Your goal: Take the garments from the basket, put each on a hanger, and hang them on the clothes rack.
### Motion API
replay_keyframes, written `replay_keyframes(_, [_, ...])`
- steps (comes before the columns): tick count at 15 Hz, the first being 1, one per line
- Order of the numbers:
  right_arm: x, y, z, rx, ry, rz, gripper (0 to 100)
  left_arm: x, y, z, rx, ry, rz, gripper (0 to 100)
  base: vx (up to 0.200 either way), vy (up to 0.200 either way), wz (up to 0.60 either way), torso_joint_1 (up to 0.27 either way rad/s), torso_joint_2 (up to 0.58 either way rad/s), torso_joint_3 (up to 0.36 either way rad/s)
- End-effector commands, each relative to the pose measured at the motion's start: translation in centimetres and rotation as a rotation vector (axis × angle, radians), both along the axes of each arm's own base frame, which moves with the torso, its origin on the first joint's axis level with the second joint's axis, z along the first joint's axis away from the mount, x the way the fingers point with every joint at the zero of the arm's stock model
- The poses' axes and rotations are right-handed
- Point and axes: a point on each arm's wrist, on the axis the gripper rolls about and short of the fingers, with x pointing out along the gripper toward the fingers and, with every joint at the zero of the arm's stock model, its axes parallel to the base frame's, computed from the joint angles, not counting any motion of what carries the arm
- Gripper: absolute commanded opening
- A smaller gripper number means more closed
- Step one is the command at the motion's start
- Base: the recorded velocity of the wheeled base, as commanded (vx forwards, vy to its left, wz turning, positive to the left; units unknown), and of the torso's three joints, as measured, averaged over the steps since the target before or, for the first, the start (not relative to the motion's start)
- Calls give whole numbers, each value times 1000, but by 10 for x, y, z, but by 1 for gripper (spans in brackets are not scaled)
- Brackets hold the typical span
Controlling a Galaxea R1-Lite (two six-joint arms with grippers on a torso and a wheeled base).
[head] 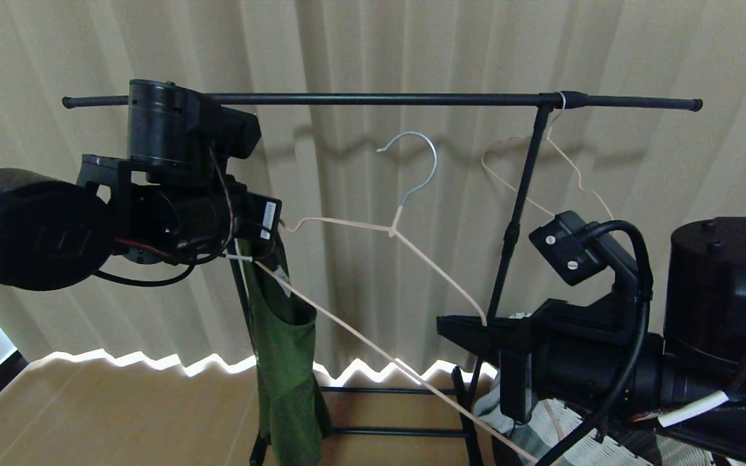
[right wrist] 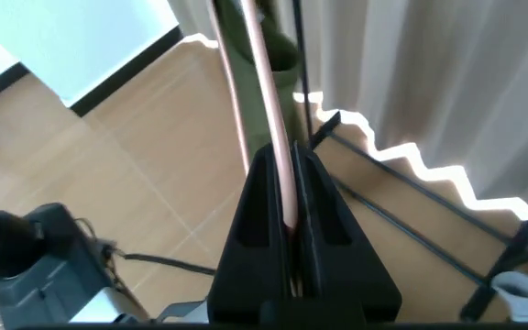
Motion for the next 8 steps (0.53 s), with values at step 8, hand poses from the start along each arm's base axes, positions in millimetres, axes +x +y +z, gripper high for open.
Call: replay_keyframes(8, [19, 11, -6, -34, 14, -175, 0, 5, 3, 1, 22, 9, 44, 0, 0, 0, 0, 0, 0, 0])
